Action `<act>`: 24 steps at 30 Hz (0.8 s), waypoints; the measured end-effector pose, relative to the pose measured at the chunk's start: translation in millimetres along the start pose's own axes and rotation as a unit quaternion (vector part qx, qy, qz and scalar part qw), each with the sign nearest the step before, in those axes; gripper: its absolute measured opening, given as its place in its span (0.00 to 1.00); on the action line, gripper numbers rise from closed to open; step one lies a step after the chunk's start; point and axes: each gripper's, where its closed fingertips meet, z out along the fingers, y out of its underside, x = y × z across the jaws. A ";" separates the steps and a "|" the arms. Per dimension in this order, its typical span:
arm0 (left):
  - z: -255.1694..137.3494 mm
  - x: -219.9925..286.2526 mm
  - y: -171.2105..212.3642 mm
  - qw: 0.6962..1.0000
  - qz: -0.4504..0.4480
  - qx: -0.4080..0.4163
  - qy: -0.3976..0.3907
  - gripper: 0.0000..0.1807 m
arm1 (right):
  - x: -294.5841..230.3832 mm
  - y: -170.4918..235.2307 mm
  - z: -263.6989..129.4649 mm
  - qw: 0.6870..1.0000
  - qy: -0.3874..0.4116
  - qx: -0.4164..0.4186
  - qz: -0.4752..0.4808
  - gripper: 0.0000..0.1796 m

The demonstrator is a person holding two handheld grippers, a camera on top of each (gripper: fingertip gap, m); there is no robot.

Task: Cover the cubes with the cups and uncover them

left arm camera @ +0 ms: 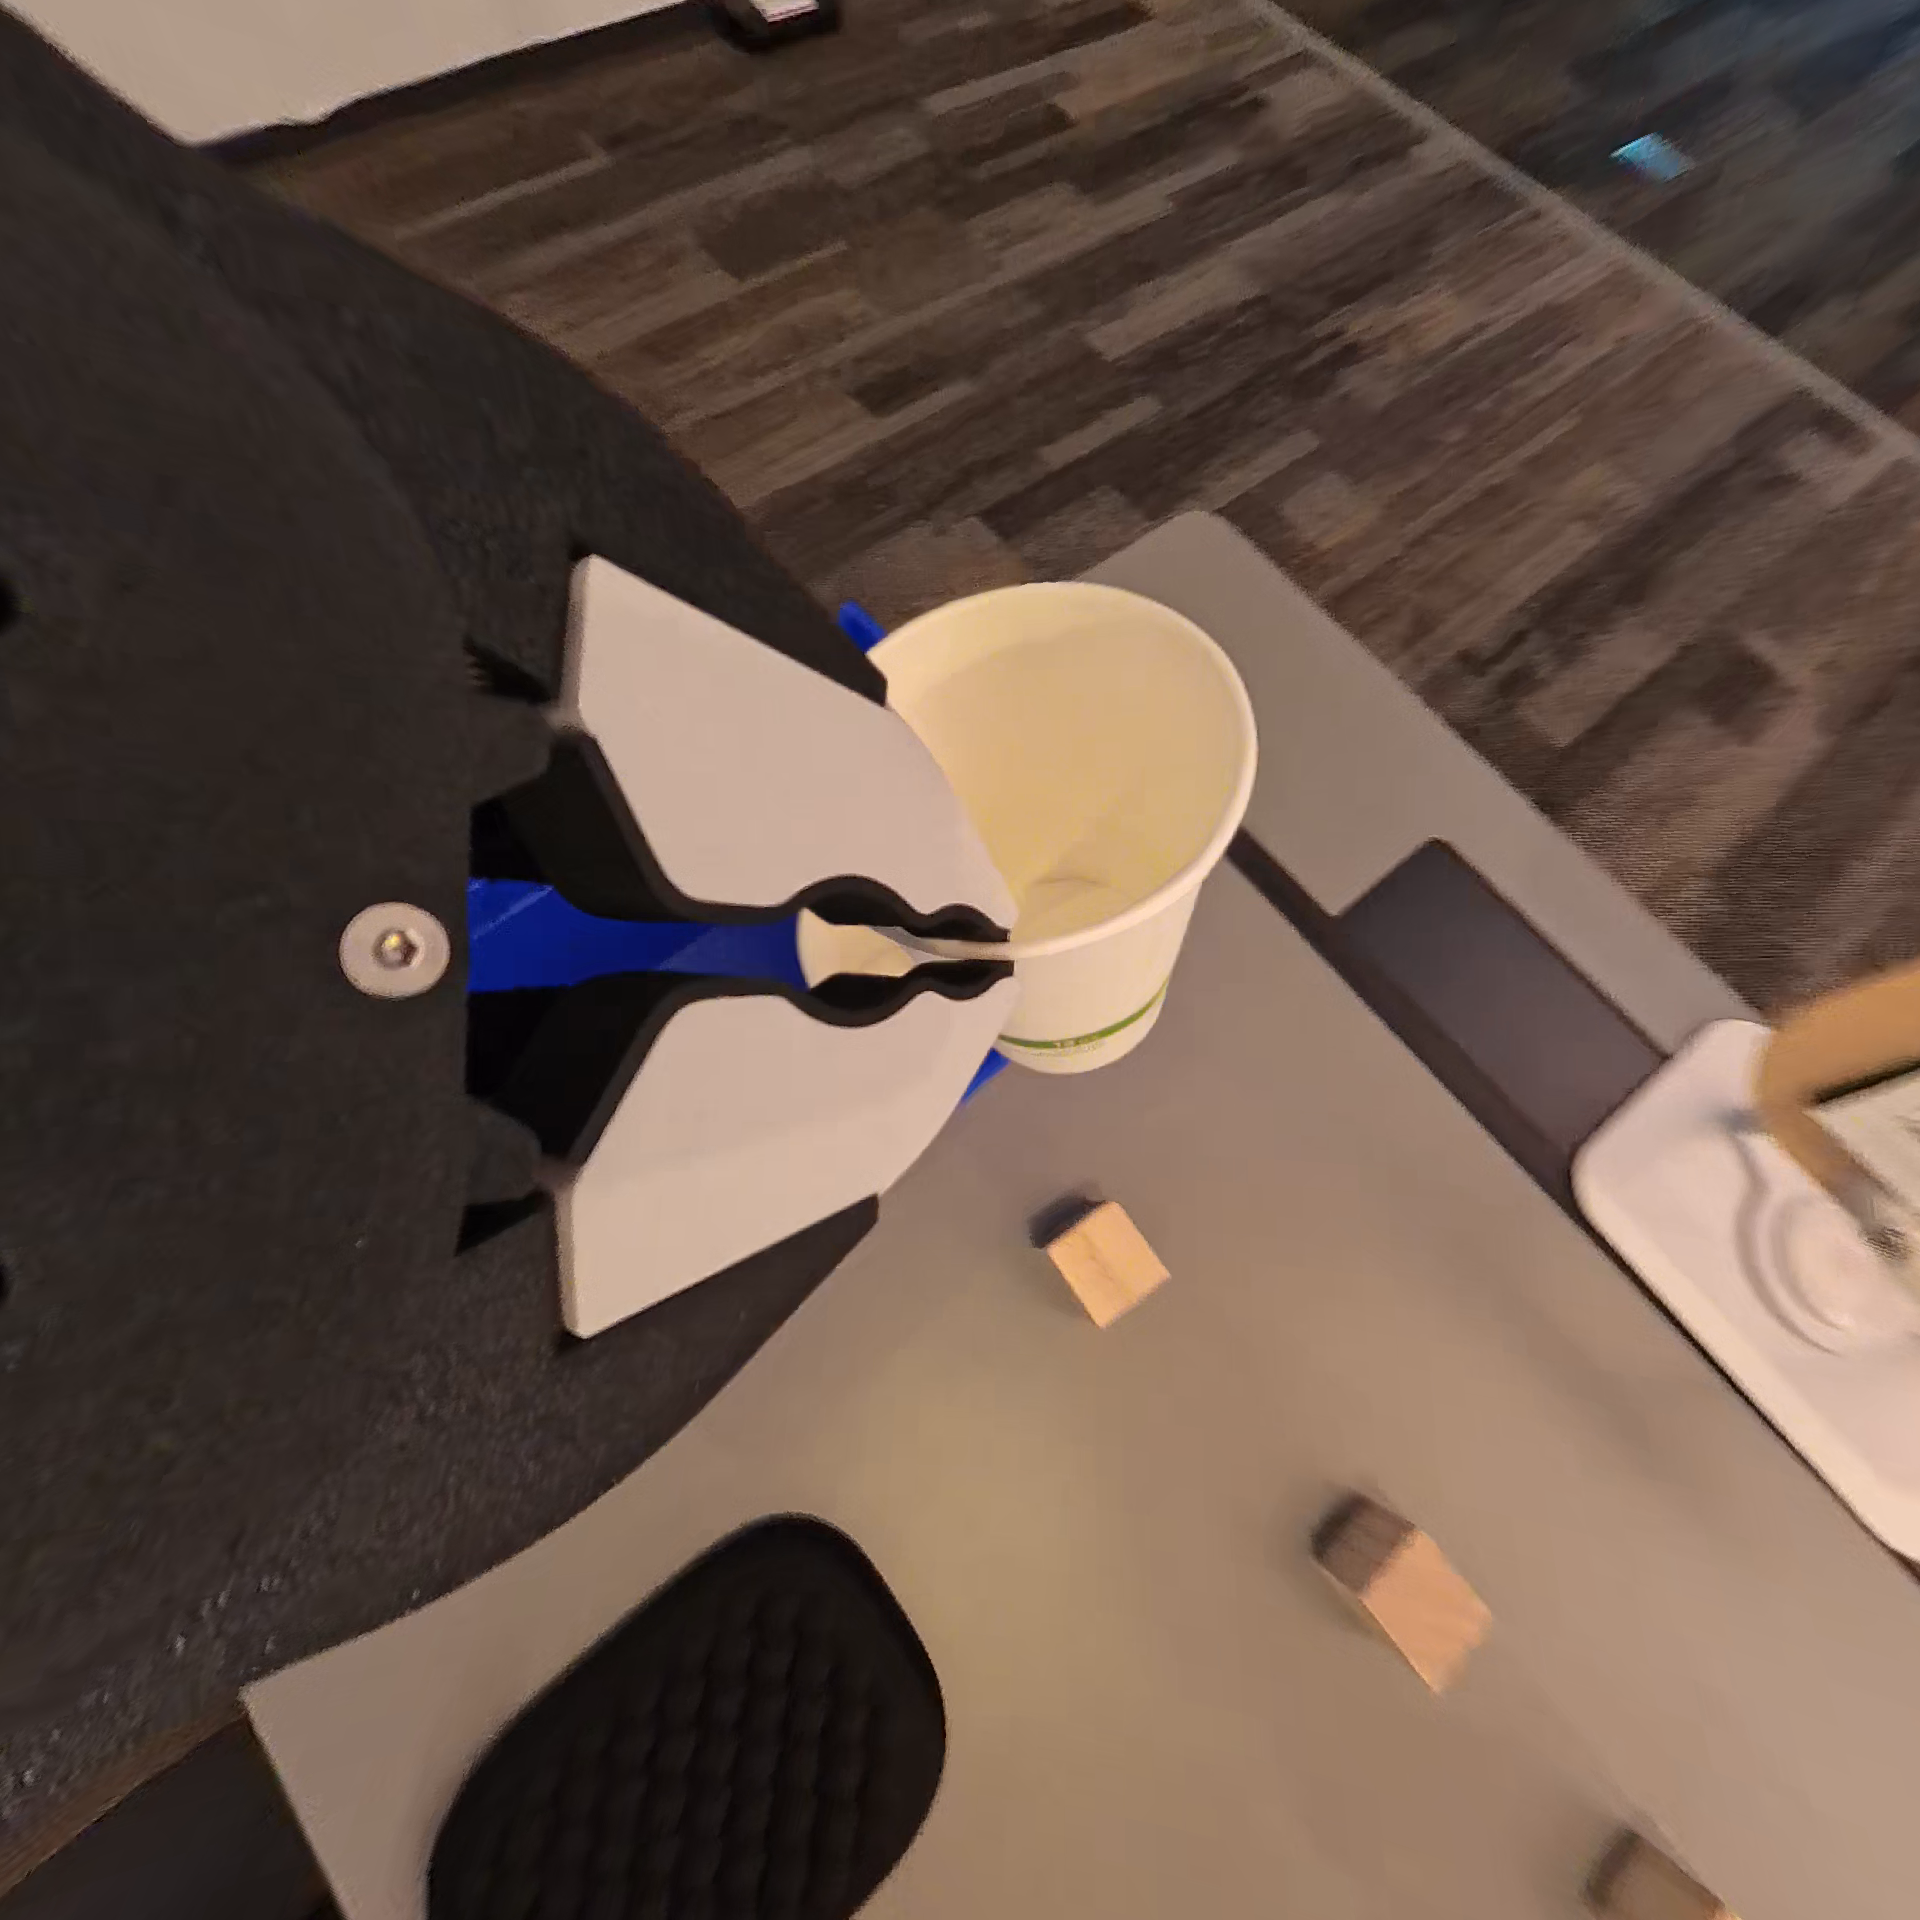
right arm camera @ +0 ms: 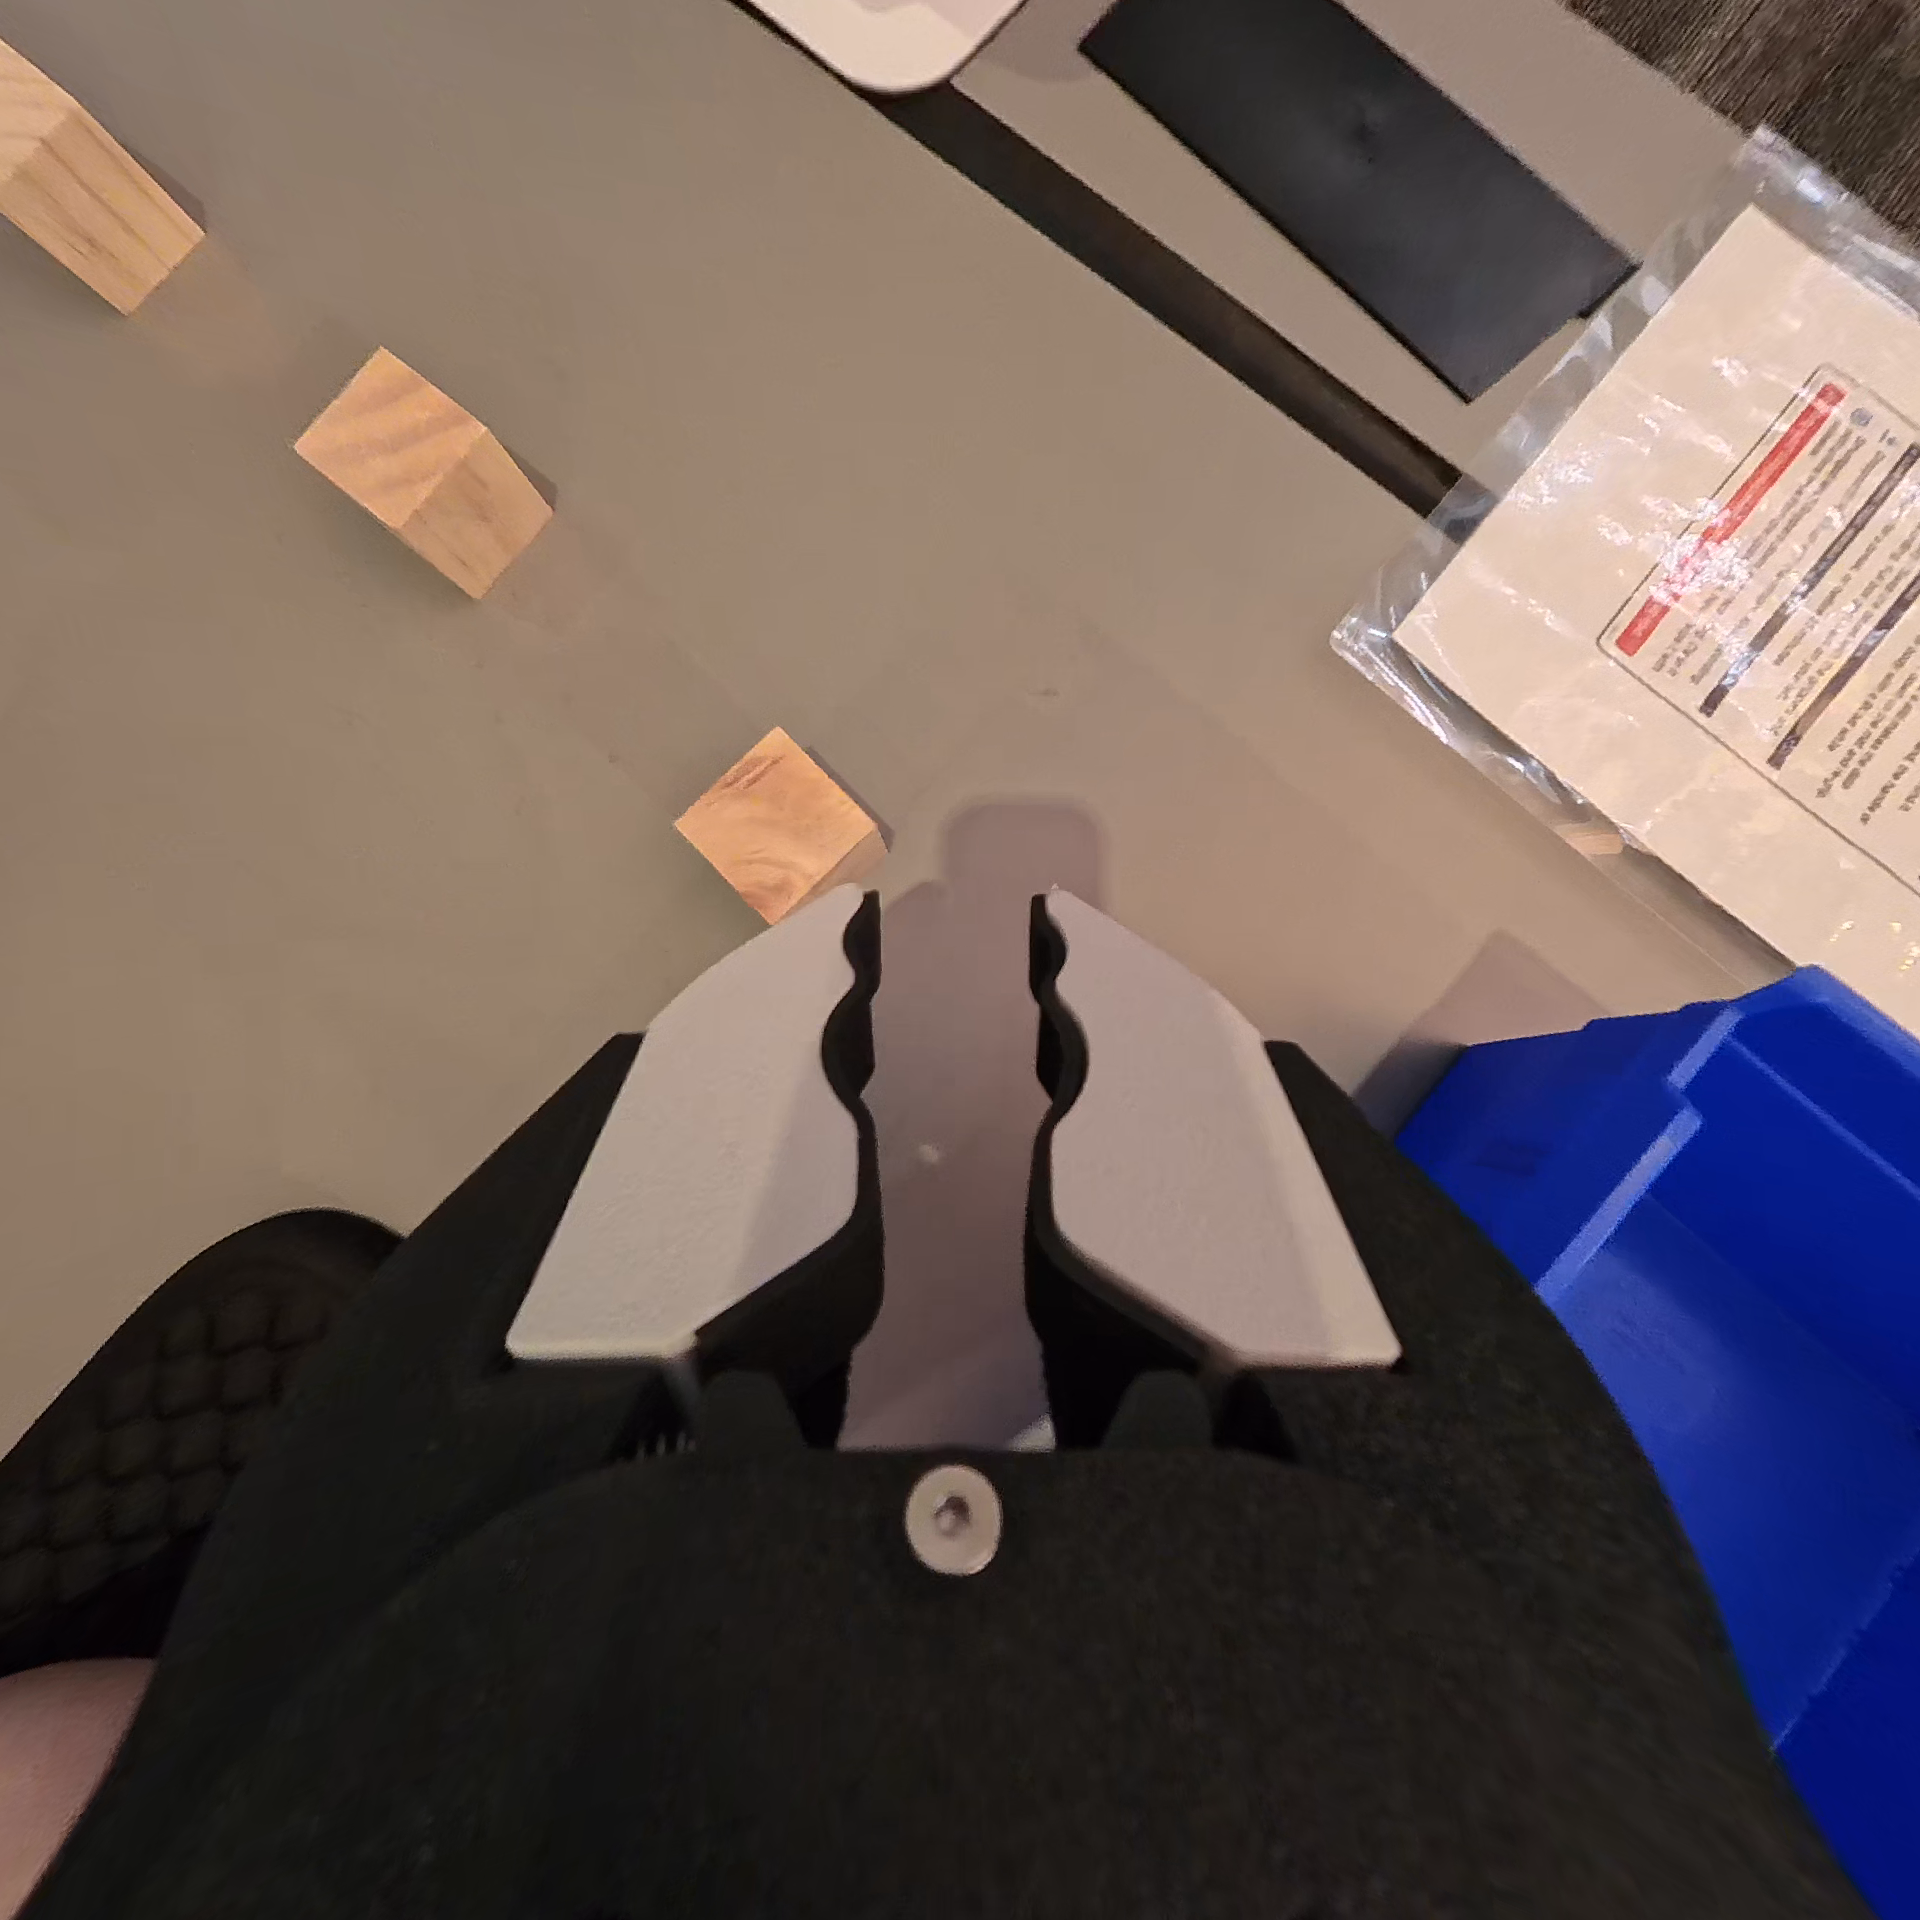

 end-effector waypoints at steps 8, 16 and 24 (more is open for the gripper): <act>-40.4 67.4 -71.4 0.985 0.031 0.164 0.035 0.02 | -36.1 -50.3 -28.3 0.993 0.002 0.089 -0.081 0.15; -37.4 151.5 -104.1 0.961 0.031 0.232 0.145 0.01 | -142.8 -126.6 -38.9 0.944 -0.096 0.221 -0.227 0.17; -13.4 201.9 -115.9 0.955 0.054 0.210 0.202 0.01 | -272.0 -191.9 -34.8 0.851 -0.252 0.395 -0.238 0.42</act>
